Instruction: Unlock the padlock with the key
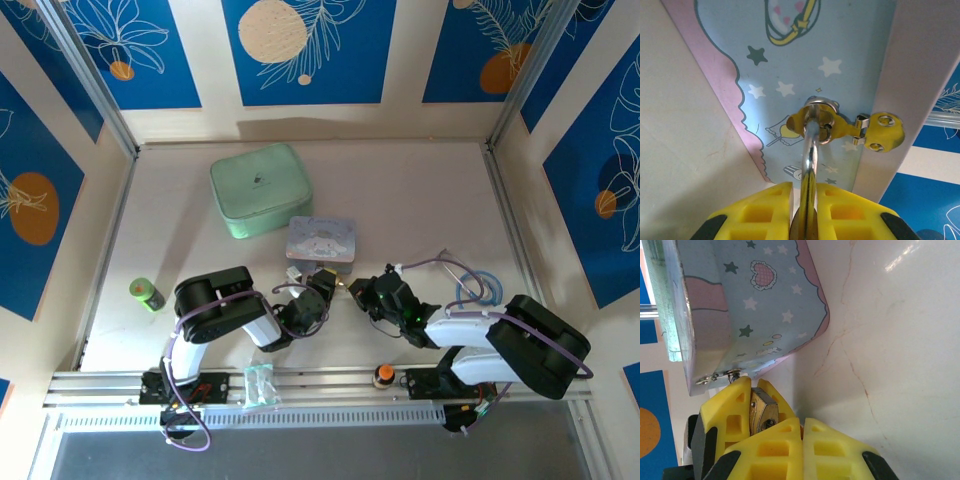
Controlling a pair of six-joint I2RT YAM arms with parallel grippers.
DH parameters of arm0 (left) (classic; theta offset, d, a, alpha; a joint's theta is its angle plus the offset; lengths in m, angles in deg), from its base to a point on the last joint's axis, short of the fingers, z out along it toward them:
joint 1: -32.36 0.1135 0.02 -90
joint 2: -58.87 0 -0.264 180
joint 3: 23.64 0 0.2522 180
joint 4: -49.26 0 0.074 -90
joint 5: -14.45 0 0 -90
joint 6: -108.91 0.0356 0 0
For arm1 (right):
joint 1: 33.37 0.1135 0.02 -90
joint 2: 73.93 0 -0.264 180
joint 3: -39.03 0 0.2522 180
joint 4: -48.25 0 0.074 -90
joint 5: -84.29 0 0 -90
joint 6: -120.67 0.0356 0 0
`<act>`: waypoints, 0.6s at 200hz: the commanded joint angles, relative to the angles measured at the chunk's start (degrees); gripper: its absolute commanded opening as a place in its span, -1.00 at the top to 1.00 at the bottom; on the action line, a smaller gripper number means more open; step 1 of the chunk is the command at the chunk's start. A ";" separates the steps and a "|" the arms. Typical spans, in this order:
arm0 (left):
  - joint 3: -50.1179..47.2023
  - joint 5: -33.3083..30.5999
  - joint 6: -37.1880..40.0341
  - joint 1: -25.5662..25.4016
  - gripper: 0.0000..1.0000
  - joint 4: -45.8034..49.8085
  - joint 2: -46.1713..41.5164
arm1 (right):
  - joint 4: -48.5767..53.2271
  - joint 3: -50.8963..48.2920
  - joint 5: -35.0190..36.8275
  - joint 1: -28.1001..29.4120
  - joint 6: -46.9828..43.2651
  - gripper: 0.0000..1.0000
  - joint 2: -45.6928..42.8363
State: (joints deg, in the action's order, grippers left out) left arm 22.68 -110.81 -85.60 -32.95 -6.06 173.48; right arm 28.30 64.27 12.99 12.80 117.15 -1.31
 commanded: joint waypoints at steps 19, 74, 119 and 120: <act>1.68 11.72 -0.72 -3.24 1.00 -3.30 0.88 | -5.39 5.04 -8.05 2.15 -2.92 1.00 -0.84; 1.66 11.98 -0.35 -3.24 1.00 -2.78 0.74 | -0.56 7.34 -9.29 1.57 -6.28 1.00 -0.81; 1.69 12.41 0.57 -3.24 1.00 -0.90 0.15 | 1.23 7.85 -9.29 1.42 -6.25 1.00 -1.78; 1.71 12.41 0.60 -3.24 1.00 -0.85 0.08 | 1.25 7.85 -9.34 1.40 -6.24 1.00 -1.91</act>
State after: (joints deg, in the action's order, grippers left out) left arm 22.65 -111.01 -85.31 -32.93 -5.80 173.48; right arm 36.17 67.79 12.55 12.59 112.43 -2.03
